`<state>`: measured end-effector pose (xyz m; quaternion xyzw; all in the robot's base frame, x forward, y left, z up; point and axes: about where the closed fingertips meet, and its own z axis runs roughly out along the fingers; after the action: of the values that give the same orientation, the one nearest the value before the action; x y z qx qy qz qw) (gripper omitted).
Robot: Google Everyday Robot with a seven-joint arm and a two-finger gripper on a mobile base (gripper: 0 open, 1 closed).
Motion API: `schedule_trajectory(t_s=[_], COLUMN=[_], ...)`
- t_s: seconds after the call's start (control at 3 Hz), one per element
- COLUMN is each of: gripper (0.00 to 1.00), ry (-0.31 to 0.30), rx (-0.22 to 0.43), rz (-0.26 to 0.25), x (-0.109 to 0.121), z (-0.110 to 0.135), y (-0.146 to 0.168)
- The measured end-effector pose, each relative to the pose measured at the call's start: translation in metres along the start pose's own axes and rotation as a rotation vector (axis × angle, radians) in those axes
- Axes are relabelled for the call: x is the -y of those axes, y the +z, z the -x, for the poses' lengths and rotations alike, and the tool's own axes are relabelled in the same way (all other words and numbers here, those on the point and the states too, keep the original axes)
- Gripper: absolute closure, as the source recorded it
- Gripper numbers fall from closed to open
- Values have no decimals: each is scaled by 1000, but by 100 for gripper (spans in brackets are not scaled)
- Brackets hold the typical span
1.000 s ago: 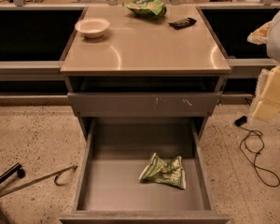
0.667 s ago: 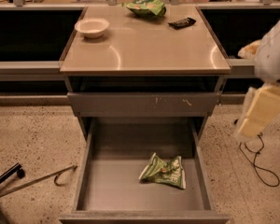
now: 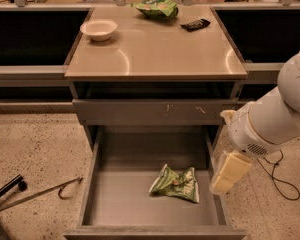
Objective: Pick green jalapeno chip bag from middle drawer and place on counter
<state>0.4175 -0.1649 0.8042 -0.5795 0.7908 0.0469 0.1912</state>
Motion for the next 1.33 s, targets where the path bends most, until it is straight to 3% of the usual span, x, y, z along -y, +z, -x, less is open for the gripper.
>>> schedule_trajectory(t_s=[0.33,0.67,1.0,1.33], gripper=[0,0,0,0], ry=[0,10,68,158], rx=[0,6,10,43], rz=[0,-22,-28,-1], x=[0,12,32,40], z=[0,2,-4,-7], y=[0,25,103,197])
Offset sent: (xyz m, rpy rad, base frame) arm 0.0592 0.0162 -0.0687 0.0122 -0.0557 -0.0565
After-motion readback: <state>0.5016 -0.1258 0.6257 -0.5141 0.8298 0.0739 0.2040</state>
